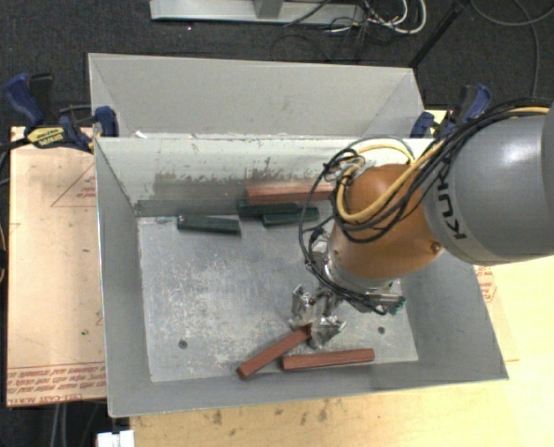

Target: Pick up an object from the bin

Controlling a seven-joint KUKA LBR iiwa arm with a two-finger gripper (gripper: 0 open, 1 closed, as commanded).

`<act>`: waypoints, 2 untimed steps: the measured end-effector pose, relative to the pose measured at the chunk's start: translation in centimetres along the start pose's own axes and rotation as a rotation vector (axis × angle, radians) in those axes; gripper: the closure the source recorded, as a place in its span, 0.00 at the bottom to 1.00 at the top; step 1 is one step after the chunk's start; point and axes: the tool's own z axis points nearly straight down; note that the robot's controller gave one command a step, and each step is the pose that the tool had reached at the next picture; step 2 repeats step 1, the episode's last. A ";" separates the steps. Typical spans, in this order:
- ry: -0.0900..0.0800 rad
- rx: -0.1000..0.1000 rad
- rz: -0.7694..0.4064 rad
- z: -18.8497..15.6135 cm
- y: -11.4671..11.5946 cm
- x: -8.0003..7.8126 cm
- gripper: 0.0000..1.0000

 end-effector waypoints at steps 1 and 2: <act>0.004 -0.005 -0.056 -15.8 2.0 2.8 1.00; 0.004 -0.005 -0.056 -15.8 2.0 2.8 1.00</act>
Offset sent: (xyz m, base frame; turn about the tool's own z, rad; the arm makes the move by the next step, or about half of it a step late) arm 0.0000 0.0000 0.0000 0.0000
